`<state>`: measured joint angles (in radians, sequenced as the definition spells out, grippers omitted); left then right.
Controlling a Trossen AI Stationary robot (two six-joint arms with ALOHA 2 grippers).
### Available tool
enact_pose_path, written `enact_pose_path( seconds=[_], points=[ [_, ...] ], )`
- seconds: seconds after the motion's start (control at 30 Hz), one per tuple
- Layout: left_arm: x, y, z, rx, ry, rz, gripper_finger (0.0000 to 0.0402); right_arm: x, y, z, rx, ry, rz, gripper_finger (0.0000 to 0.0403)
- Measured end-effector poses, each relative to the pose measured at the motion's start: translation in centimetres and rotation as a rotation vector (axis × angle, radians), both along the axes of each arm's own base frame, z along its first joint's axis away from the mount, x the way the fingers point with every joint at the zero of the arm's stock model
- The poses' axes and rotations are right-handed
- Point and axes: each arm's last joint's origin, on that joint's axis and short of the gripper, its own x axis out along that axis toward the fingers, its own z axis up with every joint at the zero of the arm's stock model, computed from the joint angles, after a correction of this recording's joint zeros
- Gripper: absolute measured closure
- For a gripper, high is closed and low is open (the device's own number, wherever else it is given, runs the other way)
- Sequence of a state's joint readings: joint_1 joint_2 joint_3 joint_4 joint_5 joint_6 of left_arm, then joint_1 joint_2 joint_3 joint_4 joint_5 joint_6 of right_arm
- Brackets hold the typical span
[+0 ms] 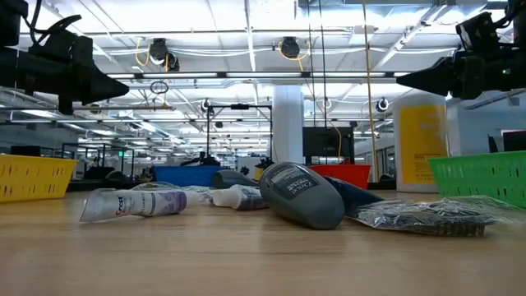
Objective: Pick & Place Travel size toiletries
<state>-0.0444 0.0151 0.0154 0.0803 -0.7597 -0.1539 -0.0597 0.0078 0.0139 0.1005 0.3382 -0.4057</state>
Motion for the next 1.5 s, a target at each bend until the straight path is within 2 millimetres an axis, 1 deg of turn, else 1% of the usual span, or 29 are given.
enact_pose_path(
  seconds=[0.1, 0.23, 0.33, 0.4, 0.47, 0.53, 0.63, 0.73, 0.8, 0.83, 1.0, 1.13, 1.23, 1.37, 1.43, 1.5],
  points=[
    [0.0, 0.0, 0.0, 0.000, 0.000, 0.000, 0.0378, 0.0, 0.0, 0.0, -0.019, 0.006, -0.002, 0.0399],
    [0.0, 0.0, 0.0, 0.000, -0.001, 0.000, 0.0378, -0.1, 0.0, 0.7, -0.313, 0.058, -0.040, 0.0399],
    [0.0, 0.0, 0.0, 0.000, 0.000, 0.000, 0.0378, -0.1, 0.0, 0.9, -0.443, 0.085, -0.053, 0.0399],
    [0.0, 0.0, 0.0, 0.000, 0.000, 0.000, 0.0378, -0.1, 0.2, 1.1, -0.498, 0.075, 0.004, 0.0399],
    [0.0, 0.0, 0.0, 0.000, 0.000, 0.000, 0.0378, 0.0, 0.5, 1.1, -0.431, 0.026, 0.098, 0.0399],
    [0.0, 0.0, 0.0, 0.000, 0.001, 0.000, 0.0378, 0.0, 0.7, 1.4, -0.280, -0.072, 0.217, 0.0399],
    [0.0, 0.0, 0.0, 0.000, 0.002, 0.000, 0.0378, 0.0, 1.0, 1.8, 0.093, -0.213, 0.363, 0.0399],
    [0.0, 0.0, 0.0, 0.000, 0.002, 0.000, 0.0378, -0.1, 1.0, 2.1, 0.524, -0.344, 0.451, 0.0399],
    [0.0, 0.0, 0.0, 0.000, 0.001, 0.000, 0.0378, -0.1, 1.0, 2.1, 0.735, -0.384, 0.481, 0.0399],
    [0.0, 0.0, 0.0, 0.000, 0.001, 0.000, 0.0378, -0.1, 1.0, 2.1, 0.800, -0.398, 0.488, 0.0399],
    [0.0, 0.0, 0.0, 0.000, 0.001, 0.000, 0.0378, 0.0, 0.6, 2.0, 0.957, -0.484, 0.381, 0.0399],
    [0.0, 0.0, 0.0, 0.000, 0.001, 0.000, 0.0378, 0.7, 0.8, 1.9, 0.967, -0.435, 0.422, 0.0399],
    [0.0, 0.0, 0.0, 0.000, 0.001, 0.000, 0.0378, 1.5, 1.1, 1.8, 0.934, -0.387, 0.438, 0.0399],
    [0.0, 0.0, 0.0, 0.000, 0.001, 0.000, 0.0378, 3.0, 1.8, 1.4, 0.841, -0.301, 0.464, 0.0399],
    [0.0, 0.0, 0.0, 0.000, 0.001, 0.000, 0.0378, 3.8, 2.4, 0.9, 0.793, -0.233, 0.477, 0.0399],
    [0.0, 0.0, 0.0, 0.000, 0.001, 0.000, 0.0378, 4.7, 3.1, -0.1, 0.741, -0.116, 0.482, 0.0398]
  ],
)
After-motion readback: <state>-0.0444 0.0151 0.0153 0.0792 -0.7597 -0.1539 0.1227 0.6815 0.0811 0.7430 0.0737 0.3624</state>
